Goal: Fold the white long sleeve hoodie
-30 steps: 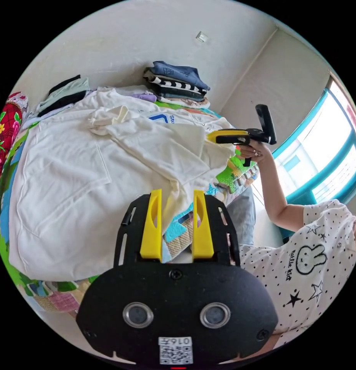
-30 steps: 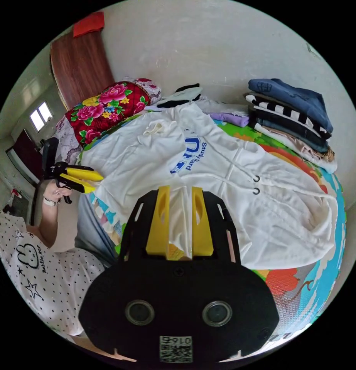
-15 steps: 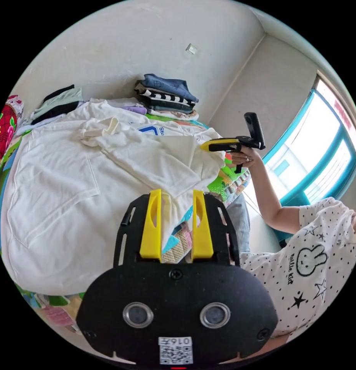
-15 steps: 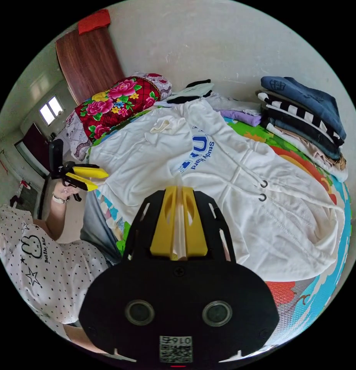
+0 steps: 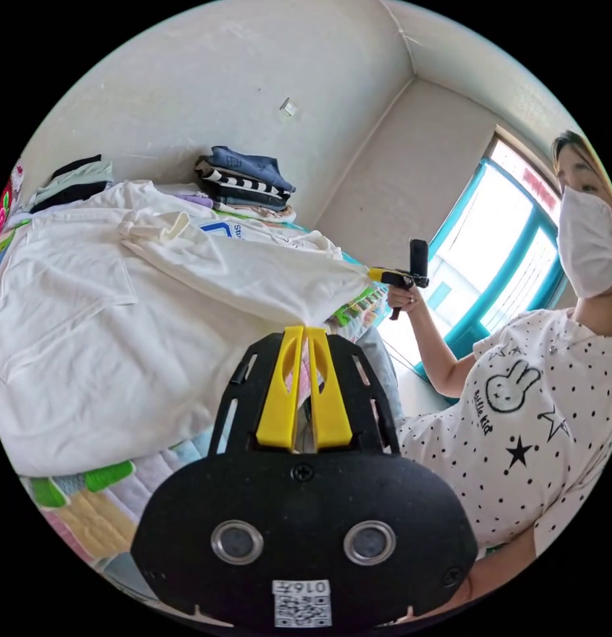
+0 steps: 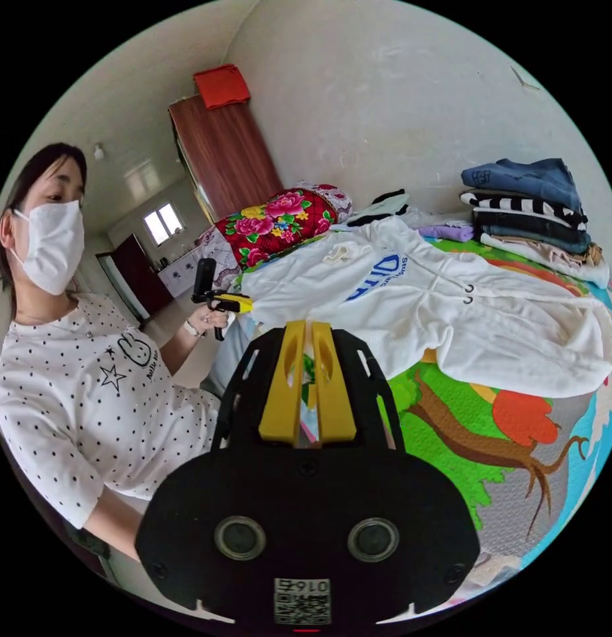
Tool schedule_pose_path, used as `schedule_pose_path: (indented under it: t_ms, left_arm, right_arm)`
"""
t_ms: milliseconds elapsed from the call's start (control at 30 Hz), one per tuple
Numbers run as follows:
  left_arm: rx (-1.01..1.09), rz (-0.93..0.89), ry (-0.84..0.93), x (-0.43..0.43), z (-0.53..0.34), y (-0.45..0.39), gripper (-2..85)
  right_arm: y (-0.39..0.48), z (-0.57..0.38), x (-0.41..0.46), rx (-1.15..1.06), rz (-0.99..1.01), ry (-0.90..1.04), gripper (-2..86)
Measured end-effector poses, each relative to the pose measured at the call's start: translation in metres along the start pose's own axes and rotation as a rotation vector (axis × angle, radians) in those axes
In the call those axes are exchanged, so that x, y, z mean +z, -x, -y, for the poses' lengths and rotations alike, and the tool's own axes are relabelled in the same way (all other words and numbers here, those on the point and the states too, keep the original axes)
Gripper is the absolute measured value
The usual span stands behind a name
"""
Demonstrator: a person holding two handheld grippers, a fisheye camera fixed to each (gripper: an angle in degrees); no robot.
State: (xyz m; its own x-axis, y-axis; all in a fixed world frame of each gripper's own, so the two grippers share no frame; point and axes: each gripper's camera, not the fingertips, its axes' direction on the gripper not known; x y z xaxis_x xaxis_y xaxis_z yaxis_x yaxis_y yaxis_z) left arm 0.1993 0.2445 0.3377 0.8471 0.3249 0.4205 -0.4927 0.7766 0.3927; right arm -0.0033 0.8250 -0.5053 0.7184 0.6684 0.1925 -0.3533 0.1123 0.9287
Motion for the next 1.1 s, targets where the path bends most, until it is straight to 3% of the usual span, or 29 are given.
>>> schedule_pose_path:
  t_ms: [133, 367, 600, 733, 933, 1100]
  left_arm:
    - [-0.013, -0.014, -0.020, -0.003, -0.010, -0.014, 1.8]
    - [0.079, 0.083, 0.024, 0.010, -0.007, -0.058, 7.9]
    - [0.205, 0.243, 0.090, 0.031, 0.001, -0.106, 3.4]
    - [0.277, 0.227, 0.081, 0.022, -0.002, -0.123, 2.8]
    - [0.299, 0.215, 0.114, 0.024, -0.010, -0.139, 3.1]
    - [0.327, 0.236, 0.135, 0.016, -0.012, -0.154, 4.8]
  right_arm:
    - [0.018, -0.039, 0.009, 0.031, -0.085, 0.114, 1.6]
    - [0.052, -0.056, -0.016, 0.066, -0.153, -0.134, 7.3]
    - [0.081, -0.050, 0.019, -0.007, -0.236, 0.103, 6.1]
    - [0.105, -0.060, -0.005, -0.076, -0.199, 0.025, 2.9]
    - [0.133, -0.082, 0.005, -0.186, -0.254, 0.241, 1.8]
    - [0.144, -0.090, -0.017, -0.157, -0.260, 0.099, 3.1]
